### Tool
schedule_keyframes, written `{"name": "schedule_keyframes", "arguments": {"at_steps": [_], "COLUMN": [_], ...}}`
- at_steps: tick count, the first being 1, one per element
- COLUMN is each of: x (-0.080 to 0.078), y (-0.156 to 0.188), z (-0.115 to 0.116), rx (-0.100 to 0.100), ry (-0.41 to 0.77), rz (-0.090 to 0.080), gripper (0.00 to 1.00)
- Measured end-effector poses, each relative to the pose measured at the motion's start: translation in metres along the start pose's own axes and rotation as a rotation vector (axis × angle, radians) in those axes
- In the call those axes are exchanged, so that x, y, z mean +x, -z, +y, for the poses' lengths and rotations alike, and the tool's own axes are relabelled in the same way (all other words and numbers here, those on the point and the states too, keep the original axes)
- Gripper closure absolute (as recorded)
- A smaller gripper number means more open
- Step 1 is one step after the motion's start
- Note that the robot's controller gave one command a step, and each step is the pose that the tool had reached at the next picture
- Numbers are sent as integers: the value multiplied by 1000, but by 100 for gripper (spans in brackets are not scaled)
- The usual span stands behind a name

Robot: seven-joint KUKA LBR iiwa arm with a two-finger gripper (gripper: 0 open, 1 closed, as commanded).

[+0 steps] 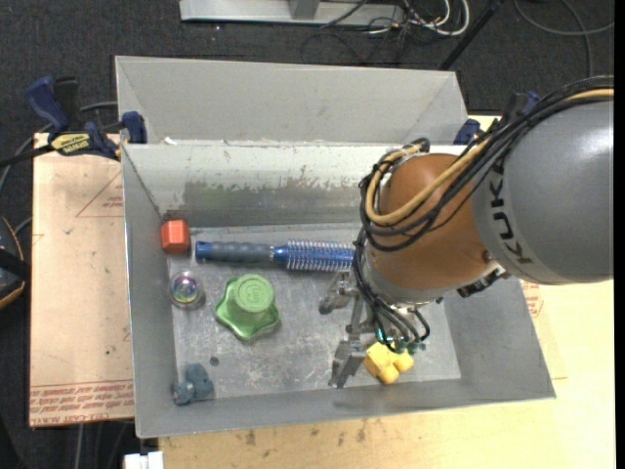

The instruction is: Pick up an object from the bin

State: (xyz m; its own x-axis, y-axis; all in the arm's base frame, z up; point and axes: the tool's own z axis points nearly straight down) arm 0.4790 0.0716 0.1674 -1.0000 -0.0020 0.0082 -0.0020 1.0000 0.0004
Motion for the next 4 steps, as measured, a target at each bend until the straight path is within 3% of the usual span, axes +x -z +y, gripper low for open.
{"name": "schedule_keyframes", "arguments": {"at_steps": [1, 2, 3, 4], "x": [-29, -21, -19, -20], "y": [10, -56, -94, -92], "z": [-84, -108, -113, -114], "rx": [4, 0, 1, 2], "ry": [155, 288, 325, 325], "rz": [-12, -3, -21, -22], "gripper": [0, 0, 0, 100]}}
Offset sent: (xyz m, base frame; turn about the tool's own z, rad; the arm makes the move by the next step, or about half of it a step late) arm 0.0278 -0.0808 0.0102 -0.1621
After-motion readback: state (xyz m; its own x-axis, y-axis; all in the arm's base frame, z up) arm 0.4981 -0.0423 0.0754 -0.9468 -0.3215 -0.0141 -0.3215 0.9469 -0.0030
